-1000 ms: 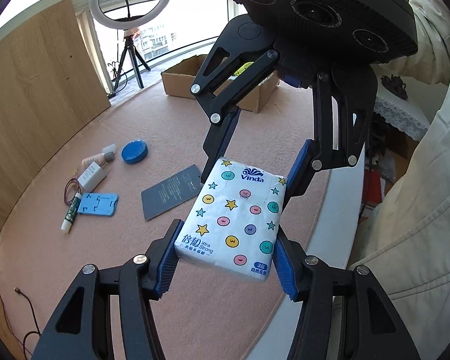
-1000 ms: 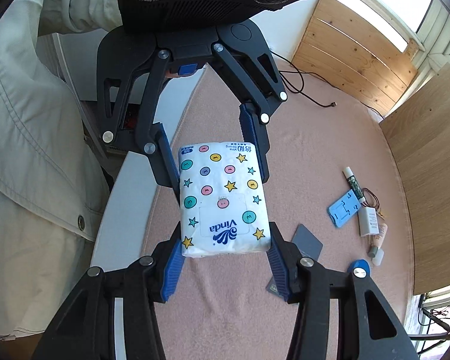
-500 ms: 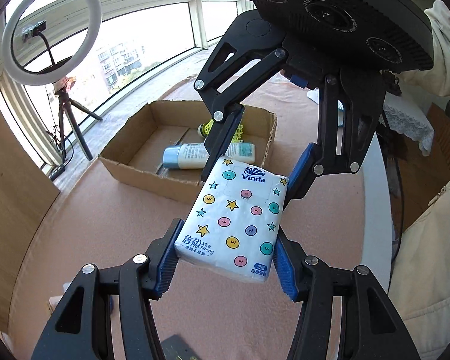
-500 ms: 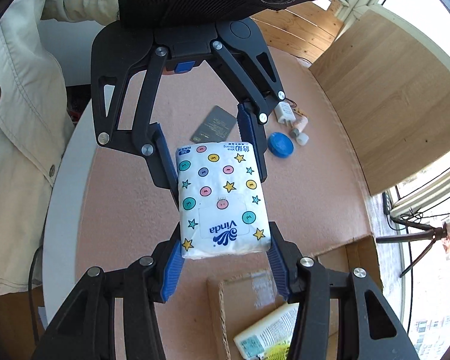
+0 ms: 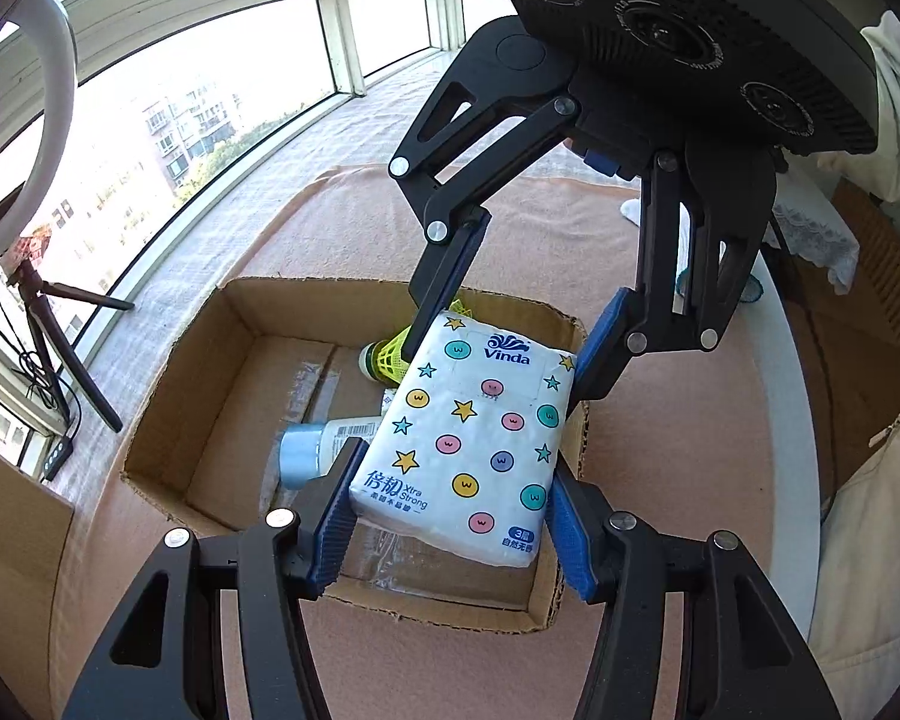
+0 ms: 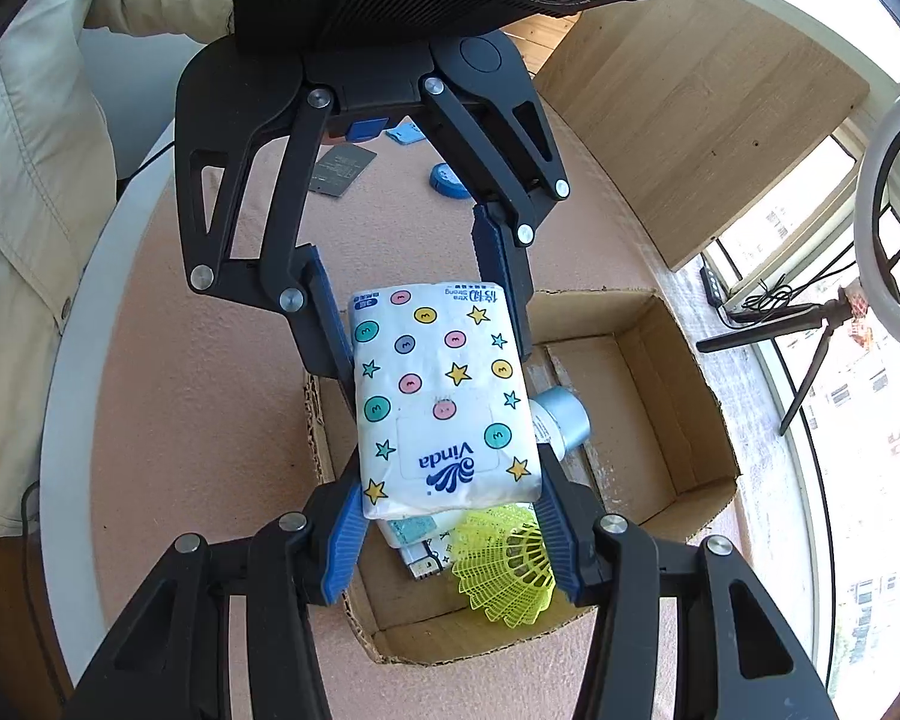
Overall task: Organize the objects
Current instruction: 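Carry the tissue pack with the right gripper and release it into the box, then move the right tool to the blue phone stand and close on it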
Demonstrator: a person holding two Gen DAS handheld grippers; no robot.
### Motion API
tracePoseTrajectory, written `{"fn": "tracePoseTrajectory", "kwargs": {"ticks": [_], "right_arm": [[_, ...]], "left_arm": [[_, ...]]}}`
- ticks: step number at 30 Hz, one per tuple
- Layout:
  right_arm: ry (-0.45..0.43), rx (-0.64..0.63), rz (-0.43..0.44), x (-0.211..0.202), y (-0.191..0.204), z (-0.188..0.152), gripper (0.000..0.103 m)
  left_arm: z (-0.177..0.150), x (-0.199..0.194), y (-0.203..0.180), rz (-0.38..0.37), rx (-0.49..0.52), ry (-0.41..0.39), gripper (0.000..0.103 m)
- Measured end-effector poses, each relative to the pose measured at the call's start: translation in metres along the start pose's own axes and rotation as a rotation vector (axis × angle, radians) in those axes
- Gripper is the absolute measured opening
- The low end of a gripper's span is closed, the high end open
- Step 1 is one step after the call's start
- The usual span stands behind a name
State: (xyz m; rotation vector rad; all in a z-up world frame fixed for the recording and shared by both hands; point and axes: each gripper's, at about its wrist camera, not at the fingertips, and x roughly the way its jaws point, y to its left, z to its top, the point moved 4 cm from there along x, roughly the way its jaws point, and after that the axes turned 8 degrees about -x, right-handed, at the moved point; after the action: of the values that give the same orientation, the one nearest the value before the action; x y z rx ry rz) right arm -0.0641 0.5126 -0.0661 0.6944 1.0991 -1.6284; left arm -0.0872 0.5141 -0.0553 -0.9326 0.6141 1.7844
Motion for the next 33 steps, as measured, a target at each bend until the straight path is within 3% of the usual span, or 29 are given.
{"fn": "tracePoseTrajectory", "kwargs": {"ticks": [6,8,10,11,14,19,21,26,33], "right_arm": [[-0.011,0.0,-0.01,0.003,-0.004,-0.004,0.047],[-0.006,0.024,-0.005,0.001,-0.003,-0.005,0.05],[-0.002,0.051,-0.025,-0.003,-0.004,-0.007,0.051],[-0.01,0.077,-0.041,-0.007,-0.005,-0.009,0.051],[-0.032,0.186,-0.113,-0.02,-0.014,-0.015,0.052],[-0.038,0.365,-0.239,-0.037,-0.025,-0.02,0.069],[-0.026,0.405,-0.256,-0.037,-0.027,-0.018,0.07],[0.004,0.436,-0.294,-0.035,-0.023,0.0,0.07],[0.009,0.427,-0.312,-0.028,-0.015,0.048,0.071]], "left_arm": [[0.005,0.006,0.003,-0.003,-0.014,0.018,0.062],[0.005,0.001,0.003,0.019,-0.032,0.016,0.074],[0.009,-0.007,0.009,0.105,-0.057,-0.001,0.096],[0.011,-0.011,0.011,0.145,-0.069,-0.005,0.098],[0.018,-0.026,0.022,0.233,-0.116,-0.004,0.098],[0.022,-0.071,0.036,0.336,-0.214,-0.042,0.102],[0.019,-0.086,0.039,0.354,-0.236,-0.053,0.102],[0.001,-0.115,0.039,0.388,-0.237,-0.073,0.102],[-0.049,-0.154,0.047,0.401,-0.279,-0.101,0.102]]}}
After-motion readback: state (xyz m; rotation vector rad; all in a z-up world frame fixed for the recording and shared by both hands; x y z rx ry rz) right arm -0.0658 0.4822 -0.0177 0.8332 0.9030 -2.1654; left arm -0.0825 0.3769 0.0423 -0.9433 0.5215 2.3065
